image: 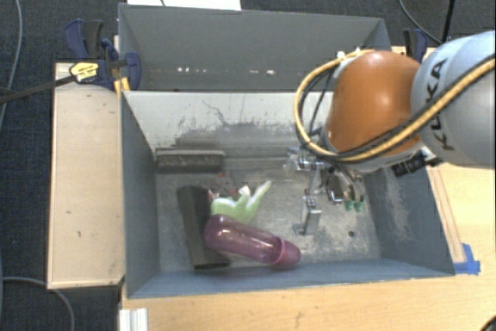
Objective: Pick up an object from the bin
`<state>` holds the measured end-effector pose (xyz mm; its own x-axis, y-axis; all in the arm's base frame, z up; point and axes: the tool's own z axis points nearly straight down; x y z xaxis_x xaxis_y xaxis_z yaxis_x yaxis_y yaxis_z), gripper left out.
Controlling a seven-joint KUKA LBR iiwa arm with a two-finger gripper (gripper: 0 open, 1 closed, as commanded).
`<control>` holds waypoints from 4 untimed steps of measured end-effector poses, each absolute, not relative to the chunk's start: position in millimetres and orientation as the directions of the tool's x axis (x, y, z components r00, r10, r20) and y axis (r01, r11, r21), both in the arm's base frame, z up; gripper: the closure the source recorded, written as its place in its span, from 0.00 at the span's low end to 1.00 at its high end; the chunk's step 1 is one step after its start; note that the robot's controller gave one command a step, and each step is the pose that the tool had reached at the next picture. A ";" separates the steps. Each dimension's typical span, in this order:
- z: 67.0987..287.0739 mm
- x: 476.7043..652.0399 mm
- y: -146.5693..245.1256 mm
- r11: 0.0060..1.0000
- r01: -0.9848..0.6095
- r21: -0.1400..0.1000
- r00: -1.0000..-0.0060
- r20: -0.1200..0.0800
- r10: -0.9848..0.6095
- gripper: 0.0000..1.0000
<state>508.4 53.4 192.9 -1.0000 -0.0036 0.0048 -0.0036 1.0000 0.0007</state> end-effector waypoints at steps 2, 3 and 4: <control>148.6 532.6 69.3 1.000 0.028 0.002 -1.000 -0.008 0.028 0.00; 102.5 538.7 120.2 0.997 0.082 0.001 -0.997 -0.004 0.082 0.00; 71.1 537.1 148.1 0.997 -0.081 0.000 -0.997 -0.009 -0.081 1.00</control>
Offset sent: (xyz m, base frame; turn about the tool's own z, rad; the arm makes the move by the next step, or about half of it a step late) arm 0.0358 0.0280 -0.0861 0.0501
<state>537.1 148.1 71.1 -0.9967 -0.0812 -0.0091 -0.0812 0.9967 -0.0001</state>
